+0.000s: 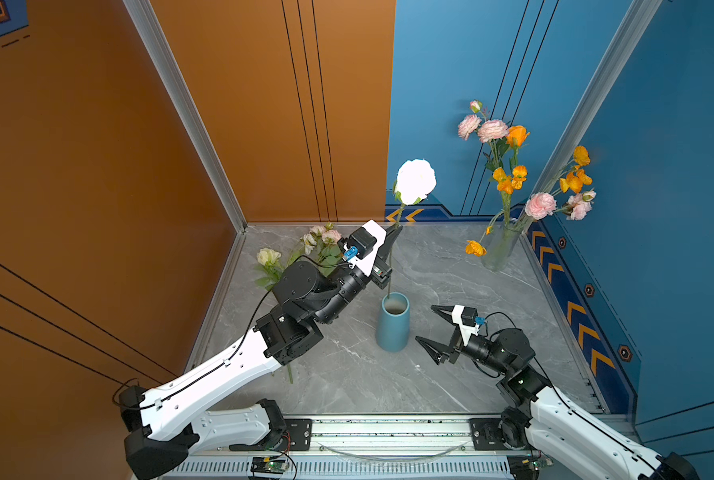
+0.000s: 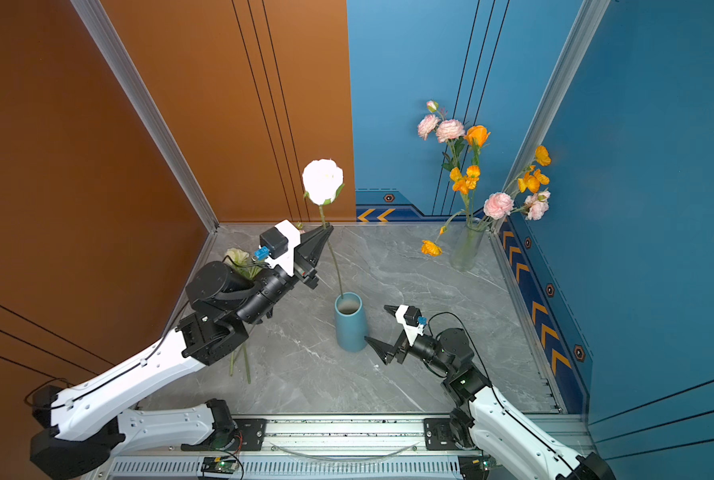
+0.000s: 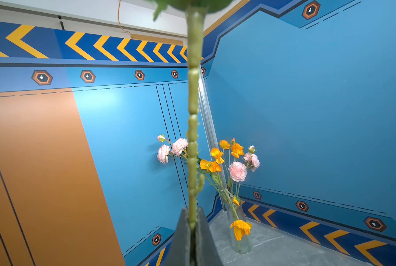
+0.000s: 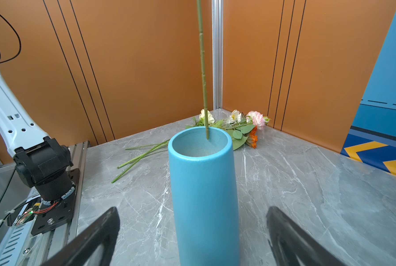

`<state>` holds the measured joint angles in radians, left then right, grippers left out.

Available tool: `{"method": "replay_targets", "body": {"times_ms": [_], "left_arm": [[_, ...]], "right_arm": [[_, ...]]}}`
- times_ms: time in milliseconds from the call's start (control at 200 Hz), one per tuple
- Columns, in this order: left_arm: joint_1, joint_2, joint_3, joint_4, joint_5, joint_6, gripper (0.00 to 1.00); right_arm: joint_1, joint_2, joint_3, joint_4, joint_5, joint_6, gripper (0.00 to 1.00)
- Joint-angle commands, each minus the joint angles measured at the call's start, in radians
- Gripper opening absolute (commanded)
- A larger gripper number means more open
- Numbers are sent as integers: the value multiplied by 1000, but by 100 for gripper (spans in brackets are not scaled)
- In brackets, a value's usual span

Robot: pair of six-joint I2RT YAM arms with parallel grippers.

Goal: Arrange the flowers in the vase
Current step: 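Lift the white rose with the left gripper and carry it over the teal vase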

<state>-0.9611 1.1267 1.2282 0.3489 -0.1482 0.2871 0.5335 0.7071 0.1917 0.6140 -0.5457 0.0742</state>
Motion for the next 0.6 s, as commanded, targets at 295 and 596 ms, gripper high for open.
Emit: {"method": "replay_targets", "body": {"times_ms": [295, 596], "left_arm": [[56, 2, -50, 33, 70, -87, 0], [73, 14, -100, 33, 80, -135, 0]], "right_arm": [[-13, 28, 12, 50, 6, 6, 100], [-15, 20, 14, 44, 7, 6, 100]]}}
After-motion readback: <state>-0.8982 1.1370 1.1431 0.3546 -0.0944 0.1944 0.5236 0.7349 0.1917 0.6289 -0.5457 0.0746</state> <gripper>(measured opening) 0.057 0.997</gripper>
